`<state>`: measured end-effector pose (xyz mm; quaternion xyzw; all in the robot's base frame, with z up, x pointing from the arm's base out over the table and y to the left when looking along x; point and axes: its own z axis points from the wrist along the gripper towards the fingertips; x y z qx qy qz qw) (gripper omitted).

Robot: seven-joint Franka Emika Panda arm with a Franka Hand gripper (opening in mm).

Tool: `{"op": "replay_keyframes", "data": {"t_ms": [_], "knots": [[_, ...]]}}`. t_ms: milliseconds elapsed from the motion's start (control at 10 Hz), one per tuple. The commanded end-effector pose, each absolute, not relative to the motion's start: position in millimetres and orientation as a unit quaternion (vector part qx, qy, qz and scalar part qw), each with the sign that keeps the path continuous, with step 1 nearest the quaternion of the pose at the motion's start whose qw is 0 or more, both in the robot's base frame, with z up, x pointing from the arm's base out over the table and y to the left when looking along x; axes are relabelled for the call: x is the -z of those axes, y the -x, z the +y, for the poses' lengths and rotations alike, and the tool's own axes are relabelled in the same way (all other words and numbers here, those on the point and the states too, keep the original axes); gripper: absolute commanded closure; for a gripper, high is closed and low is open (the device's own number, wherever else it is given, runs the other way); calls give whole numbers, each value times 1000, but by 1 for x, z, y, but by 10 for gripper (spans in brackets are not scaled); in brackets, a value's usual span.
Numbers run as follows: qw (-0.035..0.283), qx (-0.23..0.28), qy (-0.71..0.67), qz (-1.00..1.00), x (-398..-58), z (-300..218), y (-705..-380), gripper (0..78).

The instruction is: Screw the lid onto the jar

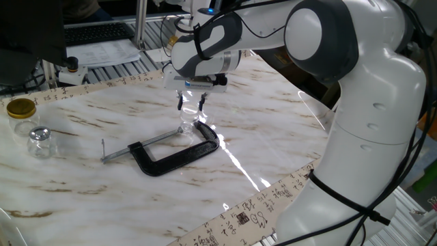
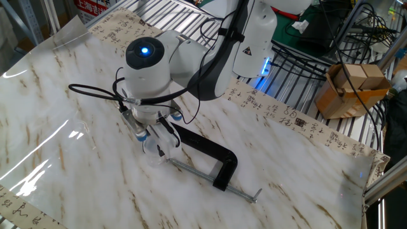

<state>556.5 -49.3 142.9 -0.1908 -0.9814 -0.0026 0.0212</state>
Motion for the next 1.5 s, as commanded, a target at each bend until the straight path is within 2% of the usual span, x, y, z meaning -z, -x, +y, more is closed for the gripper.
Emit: {"op": "replay_keyframes", "data": {"t_ms": [100,1500], "knots": [[28,7,190,-981,-135,-47,-553,764],[20,22,208,-978,-130,-46,-553,764]]}}
